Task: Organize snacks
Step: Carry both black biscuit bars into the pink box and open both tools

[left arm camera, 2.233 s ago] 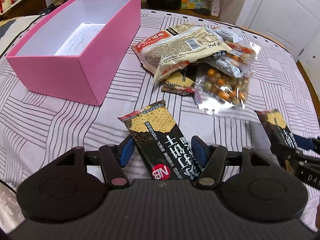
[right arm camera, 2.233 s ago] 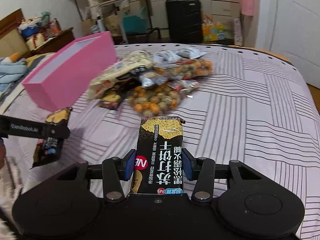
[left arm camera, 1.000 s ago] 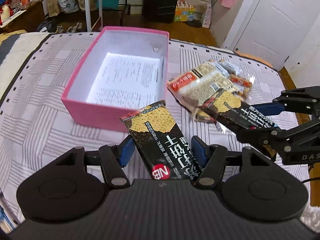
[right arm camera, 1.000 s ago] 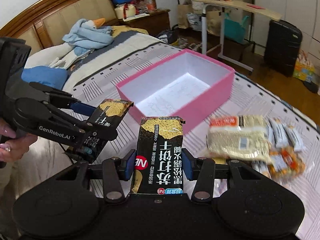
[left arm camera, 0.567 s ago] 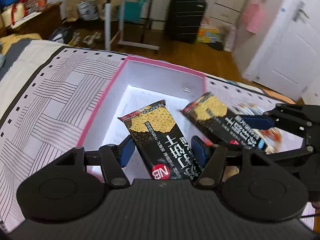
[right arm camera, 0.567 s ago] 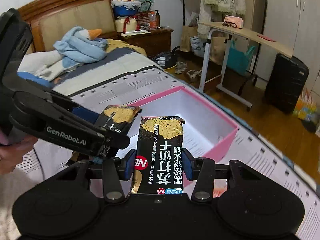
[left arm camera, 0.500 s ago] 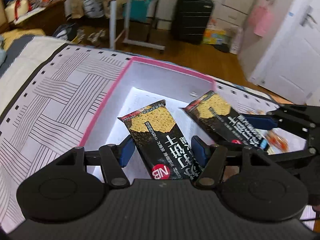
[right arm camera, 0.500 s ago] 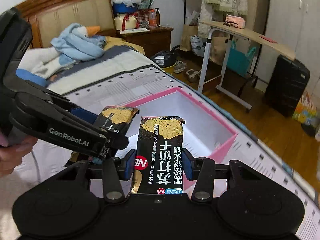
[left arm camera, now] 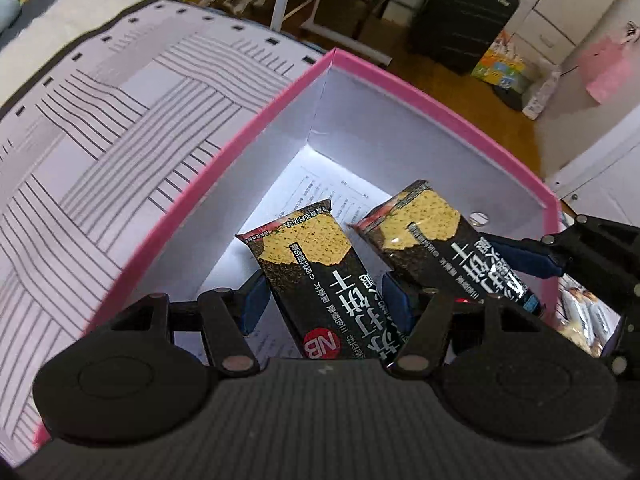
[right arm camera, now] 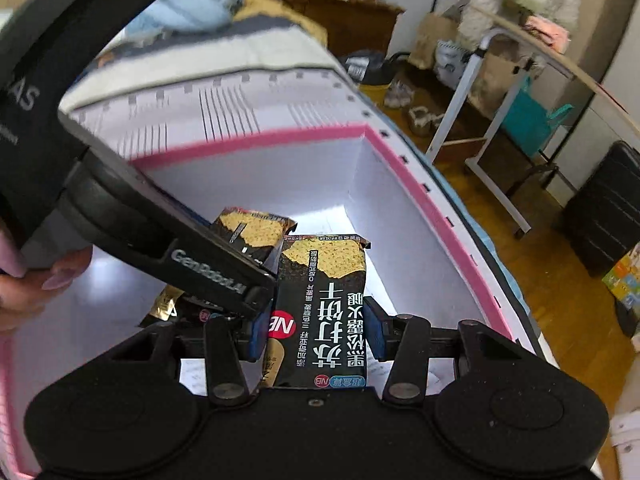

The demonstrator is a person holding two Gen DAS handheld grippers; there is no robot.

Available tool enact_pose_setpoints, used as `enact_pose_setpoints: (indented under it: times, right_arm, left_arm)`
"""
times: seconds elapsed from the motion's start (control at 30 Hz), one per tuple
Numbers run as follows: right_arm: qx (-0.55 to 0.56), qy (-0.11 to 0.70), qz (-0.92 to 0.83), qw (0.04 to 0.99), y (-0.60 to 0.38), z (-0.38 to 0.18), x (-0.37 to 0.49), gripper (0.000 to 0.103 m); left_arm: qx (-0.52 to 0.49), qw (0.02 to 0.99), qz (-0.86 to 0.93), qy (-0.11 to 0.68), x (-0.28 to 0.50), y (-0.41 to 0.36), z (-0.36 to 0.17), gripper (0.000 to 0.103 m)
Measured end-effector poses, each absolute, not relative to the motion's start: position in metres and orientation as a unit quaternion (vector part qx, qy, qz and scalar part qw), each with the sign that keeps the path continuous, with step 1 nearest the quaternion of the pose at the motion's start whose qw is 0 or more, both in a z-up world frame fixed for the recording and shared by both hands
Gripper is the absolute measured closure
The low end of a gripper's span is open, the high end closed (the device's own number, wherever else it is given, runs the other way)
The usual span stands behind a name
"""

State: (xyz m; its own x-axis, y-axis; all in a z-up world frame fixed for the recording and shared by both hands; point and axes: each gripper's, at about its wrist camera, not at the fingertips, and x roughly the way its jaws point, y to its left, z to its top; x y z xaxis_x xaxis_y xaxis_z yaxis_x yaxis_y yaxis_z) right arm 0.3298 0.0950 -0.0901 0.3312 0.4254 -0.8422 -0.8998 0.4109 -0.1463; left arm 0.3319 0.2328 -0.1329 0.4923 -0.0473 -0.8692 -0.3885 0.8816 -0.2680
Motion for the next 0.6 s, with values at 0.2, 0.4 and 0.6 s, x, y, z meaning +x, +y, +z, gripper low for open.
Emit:
enact_pose_setpoints:
  times: [0.2, 0.4, 0.6]
  right_arm:
    - [-0.358, 0.380, 0.438, 0.732, 0.103, -0.100, 0.333, 0.050]
    - [-0.378, 0.389, 0.413, 0.732, 0.106, -0.108, 0.332, 0.045]
    - [-0.344, 0.381, 0.407, 0.755, 0.093, -0.082, 0.313, 0.041]
  left_arm:
    - [-0.241, 0.816, 0.110, 0.513, 0.345, 0.235, -0.153, 0.042]
    - [-0.239, 0.810, 0.121, 0.522, 0.351, 0.236, -0.159, 0.040]
    - [-0.216, 0.821, 0.113, 0.517, 0.338, 0.231, -0.142, 0.039]
